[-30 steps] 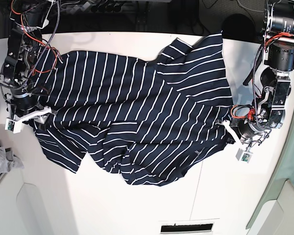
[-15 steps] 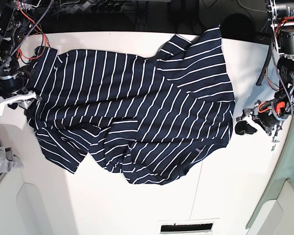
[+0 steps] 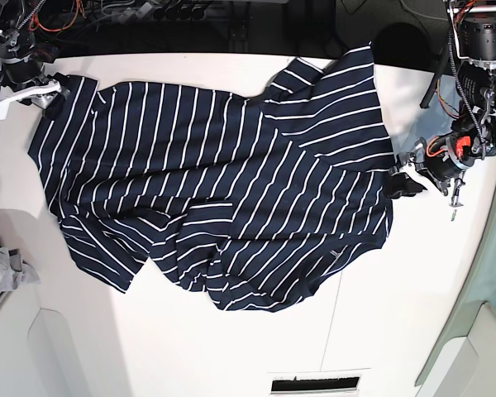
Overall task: Layout the t-shirt on the table in an organized manner, then fold the t-shirt properly
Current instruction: 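Lift the shirt and stretch it between the two grippers, then lay the shirt down and release it with both grippers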
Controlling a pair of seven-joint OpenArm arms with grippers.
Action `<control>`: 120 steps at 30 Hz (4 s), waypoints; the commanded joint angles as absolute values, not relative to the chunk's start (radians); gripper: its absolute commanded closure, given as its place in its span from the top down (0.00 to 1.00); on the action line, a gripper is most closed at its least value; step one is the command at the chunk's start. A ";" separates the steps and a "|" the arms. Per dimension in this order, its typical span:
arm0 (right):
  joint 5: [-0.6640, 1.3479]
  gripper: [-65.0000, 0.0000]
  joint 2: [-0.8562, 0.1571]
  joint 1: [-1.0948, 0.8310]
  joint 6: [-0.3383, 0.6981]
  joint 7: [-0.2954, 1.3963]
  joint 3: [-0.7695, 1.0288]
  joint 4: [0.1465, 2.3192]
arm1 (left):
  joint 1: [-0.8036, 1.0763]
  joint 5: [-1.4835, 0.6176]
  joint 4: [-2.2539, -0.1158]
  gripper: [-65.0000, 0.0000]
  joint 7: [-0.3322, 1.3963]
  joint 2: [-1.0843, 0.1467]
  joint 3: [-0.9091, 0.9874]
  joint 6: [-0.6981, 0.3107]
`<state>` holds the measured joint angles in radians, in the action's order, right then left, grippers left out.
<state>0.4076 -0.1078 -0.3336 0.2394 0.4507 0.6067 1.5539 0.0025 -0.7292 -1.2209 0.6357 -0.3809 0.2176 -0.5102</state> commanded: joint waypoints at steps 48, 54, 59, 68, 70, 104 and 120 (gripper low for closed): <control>0.677 0.00 -0.050 -0.496 0.581 0.607 0.599 2.234 | 0.172 -1.335 -1.945 0.00 0.820 -0.371 0.644 -0.698; 0.794 0.00 -0.050 -0.448 0.580 0.617 0.756 2.315 | 0.160 -1.309 -2.016 0.00 0.757 -0.372 0.736 -0.698; 0.720 0.00 -0.079 -0.277 0.572 0.577 0.790 2.254 | 0.004 -1.084 -1.936 0.00 0.643 -0.378 0.606 -0.698; 0.486 0.00 -0.180 0.089 0.526 0.520 0.685 1.797 | -0.467 -0.720 -1.271 0.00 0.456 -0.345 0.105 -0.698; 0.462 0.31 -0.188 0.138 0.526 0.504 0.657 1.672 | -0.524 -0.705 -1.132 0.03 0.456 -0.326 0.060 -0.698; 0.432 0.69 -0.229 -0.059 0.546 0.463 0.774 1.407 | -0.035 -1.008 -1.142 0.51 0.739 -0.477 0.163 -0.698; 0.340 0.67 -0.297 0.001 0.535 0.287 0.538 1.154 | 0.002 -0.841 -1.142 0.13 0.641 -0.294 0.161 -0.698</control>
